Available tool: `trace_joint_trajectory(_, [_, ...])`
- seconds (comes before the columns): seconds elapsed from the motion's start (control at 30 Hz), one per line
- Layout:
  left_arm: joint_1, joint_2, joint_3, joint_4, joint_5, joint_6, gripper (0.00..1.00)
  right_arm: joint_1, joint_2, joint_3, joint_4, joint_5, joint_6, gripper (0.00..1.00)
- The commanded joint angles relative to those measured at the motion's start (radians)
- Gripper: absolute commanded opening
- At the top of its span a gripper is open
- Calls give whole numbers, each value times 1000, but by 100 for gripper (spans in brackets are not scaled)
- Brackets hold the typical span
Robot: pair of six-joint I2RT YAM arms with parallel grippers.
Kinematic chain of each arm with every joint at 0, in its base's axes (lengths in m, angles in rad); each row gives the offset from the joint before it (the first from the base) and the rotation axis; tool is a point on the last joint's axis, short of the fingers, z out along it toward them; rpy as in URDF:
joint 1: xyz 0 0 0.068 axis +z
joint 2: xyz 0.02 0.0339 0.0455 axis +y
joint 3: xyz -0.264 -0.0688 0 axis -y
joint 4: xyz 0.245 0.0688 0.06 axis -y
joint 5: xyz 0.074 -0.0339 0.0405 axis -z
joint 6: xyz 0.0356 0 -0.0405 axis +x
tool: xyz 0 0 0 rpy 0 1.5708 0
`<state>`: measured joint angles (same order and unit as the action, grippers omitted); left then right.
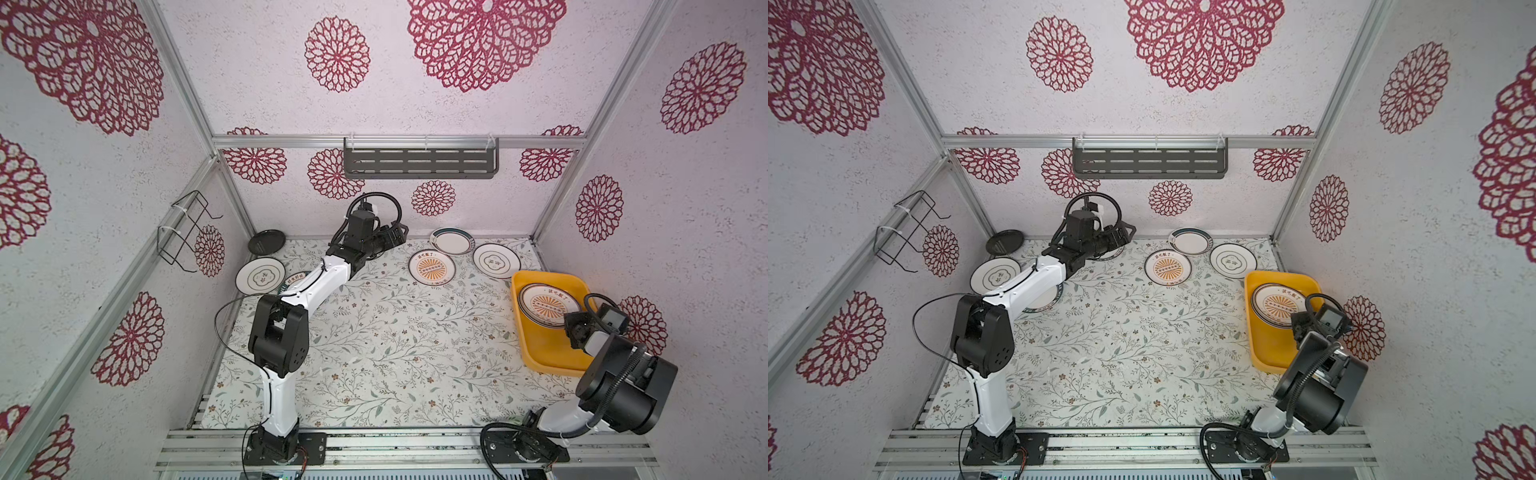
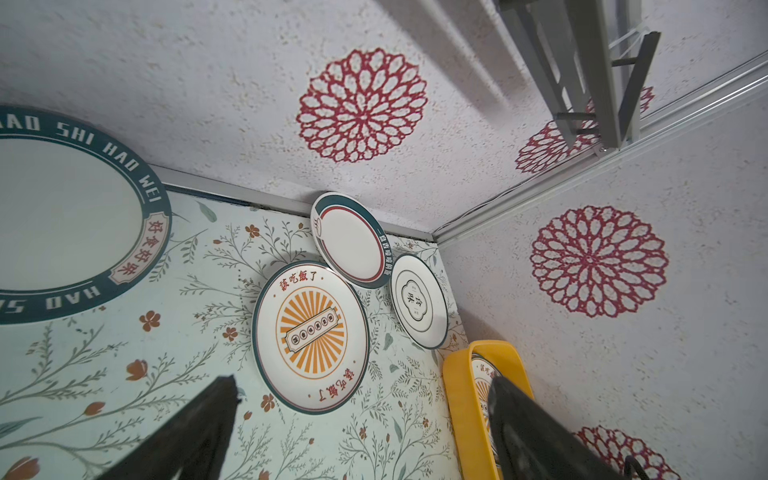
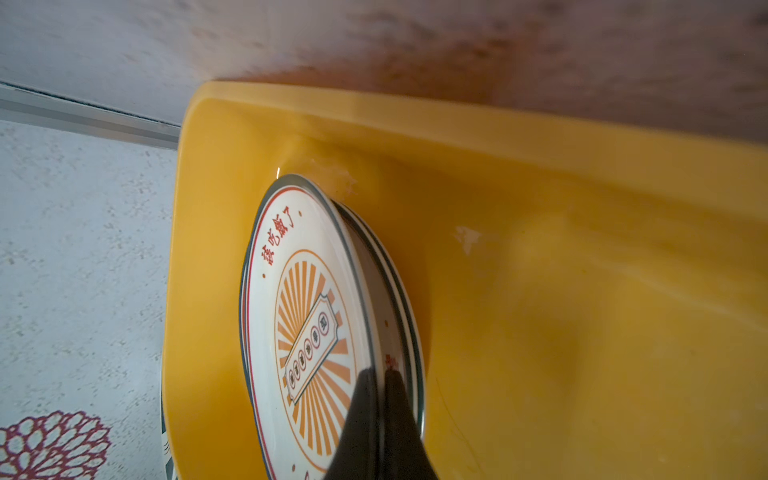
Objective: Place the plates into the plastic bin on the countertop
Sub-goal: 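Lower the plate into the yellow bin onto the other plates with the right gripper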
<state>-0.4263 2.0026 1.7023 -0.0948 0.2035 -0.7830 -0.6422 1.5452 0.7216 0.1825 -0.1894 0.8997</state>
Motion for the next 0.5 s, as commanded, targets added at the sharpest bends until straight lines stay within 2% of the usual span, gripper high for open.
trace_joint_trajectory(0.0, [13,22,29,-3,-9,-6,97,9,11,61,18,-19,-20,0])
trace_joint_trajectory(0.17, [19,28,35,-10,-21,-13,97,22,15,65,-20,12,-37,7])
trace_joint_trajectory(0.47, [30,22,31,-17,-15,-14,97,44,41,91,-53,-6,-56,15])
